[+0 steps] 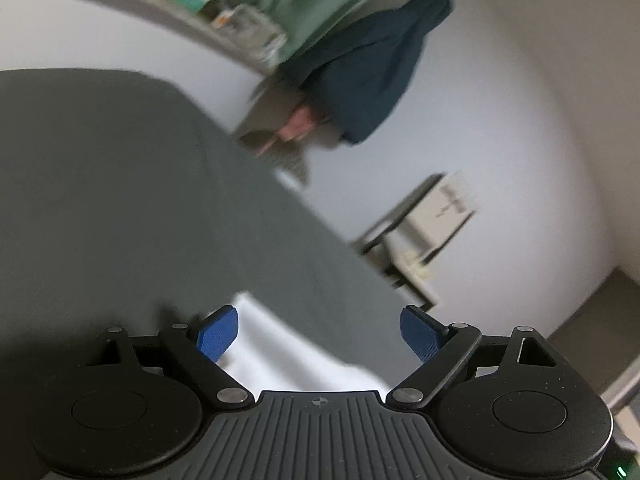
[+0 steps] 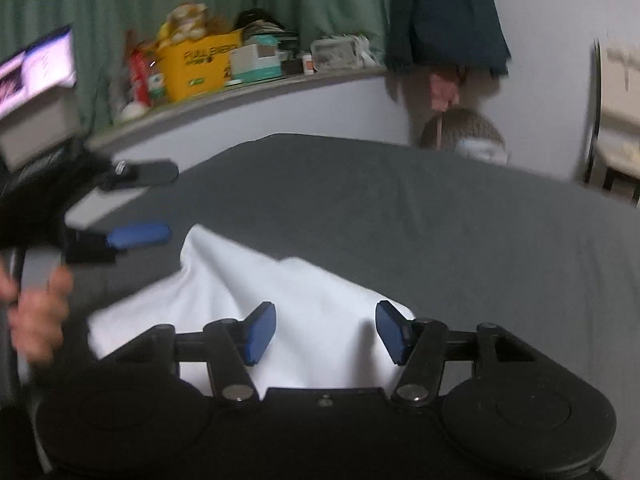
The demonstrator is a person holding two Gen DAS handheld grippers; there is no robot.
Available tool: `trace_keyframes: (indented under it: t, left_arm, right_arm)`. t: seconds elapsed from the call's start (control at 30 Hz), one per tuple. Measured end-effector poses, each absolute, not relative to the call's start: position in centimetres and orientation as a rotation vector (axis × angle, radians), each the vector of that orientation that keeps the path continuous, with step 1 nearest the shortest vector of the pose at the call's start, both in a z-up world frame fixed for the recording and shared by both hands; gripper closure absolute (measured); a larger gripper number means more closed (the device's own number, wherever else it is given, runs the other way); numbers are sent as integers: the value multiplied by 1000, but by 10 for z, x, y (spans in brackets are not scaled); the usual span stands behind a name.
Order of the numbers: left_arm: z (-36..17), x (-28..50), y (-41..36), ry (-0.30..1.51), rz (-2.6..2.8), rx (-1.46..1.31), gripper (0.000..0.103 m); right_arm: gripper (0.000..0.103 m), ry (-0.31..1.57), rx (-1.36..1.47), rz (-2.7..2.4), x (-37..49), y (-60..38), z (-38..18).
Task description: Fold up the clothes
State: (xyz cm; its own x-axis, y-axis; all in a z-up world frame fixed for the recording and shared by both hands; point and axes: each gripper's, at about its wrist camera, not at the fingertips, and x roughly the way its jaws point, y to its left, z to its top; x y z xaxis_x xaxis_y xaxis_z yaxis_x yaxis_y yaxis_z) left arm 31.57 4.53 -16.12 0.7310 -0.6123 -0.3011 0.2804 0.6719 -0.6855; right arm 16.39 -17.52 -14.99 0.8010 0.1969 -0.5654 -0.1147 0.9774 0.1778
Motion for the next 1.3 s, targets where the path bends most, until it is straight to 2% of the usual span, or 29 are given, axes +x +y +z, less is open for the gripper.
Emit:
trace_keyframes:
  t: [0.13,0.33,0.53,0.7,0.87,0.97,1.07,1.2,1.3]
  left_arm:
    - [-168,325,9,579,-596,-608,15]
    - [-190,323,6,713,-503,-402,15]
    - [-179,312,19,714,-467,-286,15]
    - [-162,304,53,742,-416,-462,15]
    - [-148,286,108,707,-304,-753,14]
    - [-156,295,124,840,-258,-920,14]
    - [-161,290,131,994,-280,-908,14]
    - [-166,277,142,1106,-297,-835,14]
    - [-182,272,160,1198,-278,-866,14]
  right_arm:
    - [51,665,236,123,193,-175,-164]
    - [49,669,61,105,207,-154,-180]
    - [48,672,51,136,206,-157,-173]
    - [34,609,-15,201,175,-156,-147]
    - [30,550,-376,411,101,-100,-140]
    - [31,536,-616,437,77,-56,-156]
    - [31,533,-740,456,72,-28,-169]
    - [30,575,-699,410,79,-31,-168]
    - [30,613,-460,355,83,-71,-151]
